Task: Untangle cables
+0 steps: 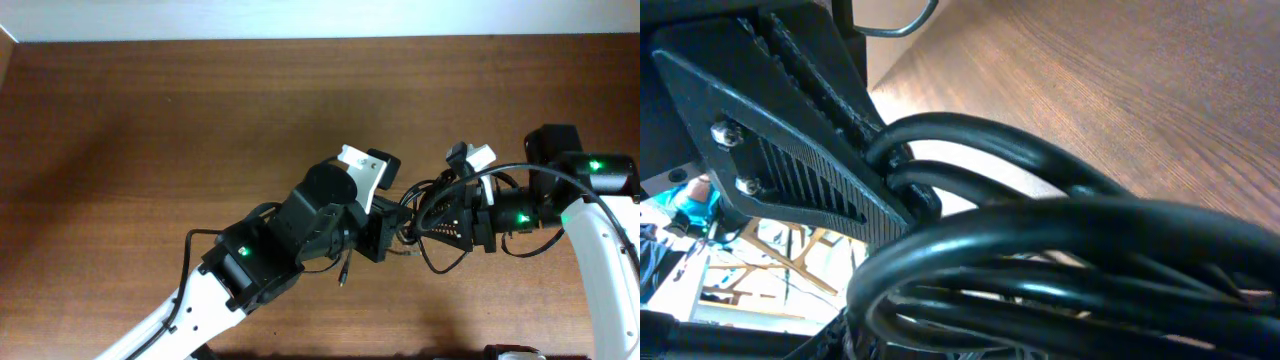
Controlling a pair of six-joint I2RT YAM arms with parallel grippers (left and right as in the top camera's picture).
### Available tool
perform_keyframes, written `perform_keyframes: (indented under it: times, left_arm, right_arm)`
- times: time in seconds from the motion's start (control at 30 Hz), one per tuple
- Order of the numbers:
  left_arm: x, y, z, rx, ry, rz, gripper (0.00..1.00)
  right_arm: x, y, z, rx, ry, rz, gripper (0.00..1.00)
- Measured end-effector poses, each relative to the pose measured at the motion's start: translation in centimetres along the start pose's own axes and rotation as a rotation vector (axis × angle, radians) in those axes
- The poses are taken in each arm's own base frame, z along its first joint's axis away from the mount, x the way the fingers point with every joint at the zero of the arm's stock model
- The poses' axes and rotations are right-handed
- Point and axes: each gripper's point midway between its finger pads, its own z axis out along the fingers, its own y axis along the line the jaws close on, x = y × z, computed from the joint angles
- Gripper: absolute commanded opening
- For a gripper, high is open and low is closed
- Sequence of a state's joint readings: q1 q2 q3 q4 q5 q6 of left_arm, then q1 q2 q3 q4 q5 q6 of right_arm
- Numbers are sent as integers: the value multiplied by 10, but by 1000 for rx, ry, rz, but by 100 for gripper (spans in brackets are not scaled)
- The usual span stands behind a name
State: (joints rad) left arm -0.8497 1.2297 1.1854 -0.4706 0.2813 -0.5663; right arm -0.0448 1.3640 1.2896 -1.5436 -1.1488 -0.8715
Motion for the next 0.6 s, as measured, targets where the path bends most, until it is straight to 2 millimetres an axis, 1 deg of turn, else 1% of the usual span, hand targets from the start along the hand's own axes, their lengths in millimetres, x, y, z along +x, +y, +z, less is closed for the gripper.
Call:
perform_keyframes:
  times: [0.03, 0.07, 0.13, 0.27, 0.33, 0.37, 0.4, 0.43, 0.47, 0.5, 0.53, 0.6]
  left_arm:
    - [0, 0, 0, 0, 0, -15, 0]
    - [0, 0, 0, 0, 0, -27, 0]
    - [0, 0, 0, 2, 1, -48, 0]
    - [2, -2, 0, 11, 11, -72, 0]
    - [4, -1, 0, 6, 20, -75, 0]
    - [10, 6, -1, -27, 42, -79, 0]
    - [29, 25, -5, -118, 110, -78, 0]
    - [40, 38, -8, -183, 149, -67, 0]
    - [63, 62, -20, -308, 234, -69, 0]
    - [77, 78, -30, -398, 287, -65, 0]
    - [86, 88, -39, -460, 322, -62, 0]
    - [97, 102, -51, -545, 367, -57, 0]
  right_arm:
    - [0, 0, 0, -1, 1, -1, 28]
    - [1, 1, 0, -3, 2, 7, 18]
    - [-1, 3, 0, -12, -7, 10, 4]
    - [0, 5, 0, -22, -9, 20, 4]
    - [1, 12, 0, -48, -13, 61, 4]
    - [-3, 16, -1, -68, -36, 68, 4]
    - [-8, 21, -1, -96, -68, 75, 4]
    - [-13, 24, -2, -115, -93, 76, 4]
    - [-17, 26, -3, -129, -113, 74, 4]
    - [-21, 27, -3, -141, -136, 62, 4]
    - [-26, 28, -4, -152, -160, 41, 4]
    - [-32, 28, -5, -165, -192, 8, 4]
